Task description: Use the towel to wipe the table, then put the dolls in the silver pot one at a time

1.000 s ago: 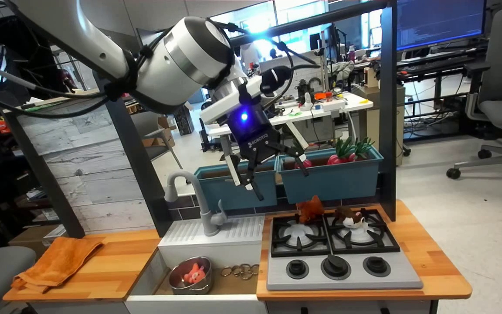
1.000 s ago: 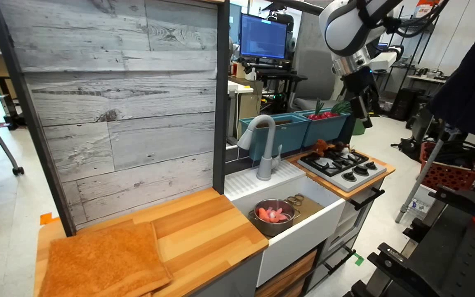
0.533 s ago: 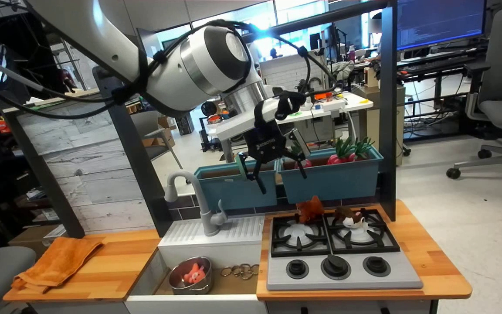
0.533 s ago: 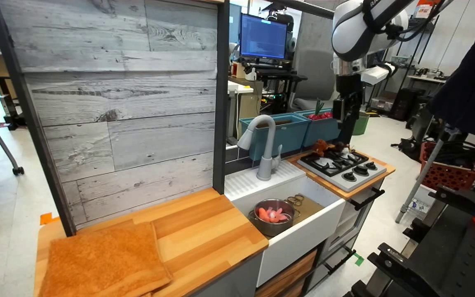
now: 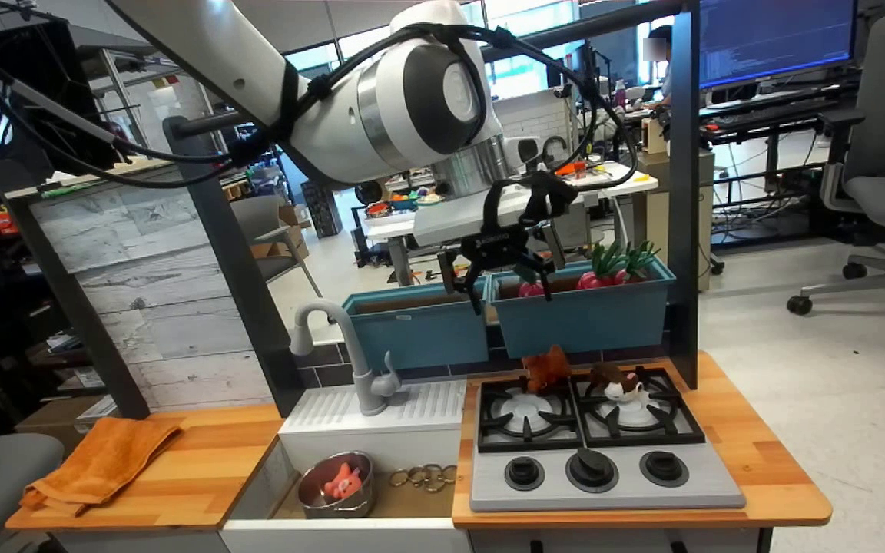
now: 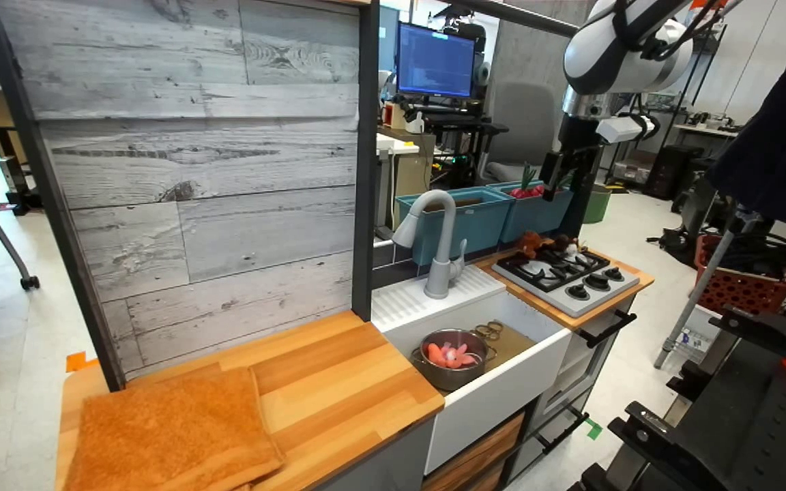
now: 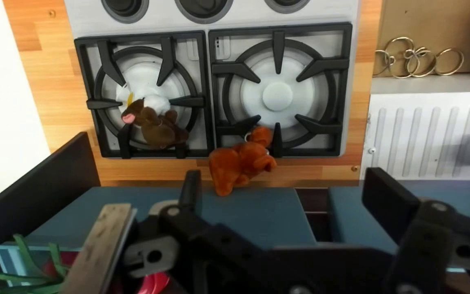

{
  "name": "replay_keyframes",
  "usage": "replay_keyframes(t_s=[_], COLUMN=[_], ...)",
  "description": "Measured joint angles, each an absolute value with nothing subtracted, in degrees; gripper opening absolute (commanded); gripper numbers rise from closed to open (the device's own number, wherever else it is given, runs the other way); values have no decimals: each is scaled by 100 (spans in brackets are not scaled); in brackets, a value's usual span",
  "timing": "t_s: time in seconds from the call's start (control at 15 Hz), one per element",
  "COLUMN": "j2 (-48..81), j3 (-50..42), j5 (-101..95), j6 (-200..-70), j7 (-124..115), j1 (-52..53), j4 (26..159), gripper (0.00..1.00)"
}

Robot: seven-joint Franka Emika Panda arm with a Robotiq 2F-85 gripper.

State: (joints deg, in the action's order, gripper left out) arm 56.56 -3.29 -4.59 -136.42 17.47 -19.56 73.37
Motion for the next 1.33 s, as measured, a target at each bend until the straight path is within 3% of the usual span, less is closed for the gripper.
replay_keyframes(t_s=[0.47,1.33], j2=[5892,7060], j3=[-507,-514], j5=[-503,-427], j6=[-13643,-13160], j7=[1547,1084], j1=[-1788,-1884], j4=[7231,5618], gripper=[100,100])
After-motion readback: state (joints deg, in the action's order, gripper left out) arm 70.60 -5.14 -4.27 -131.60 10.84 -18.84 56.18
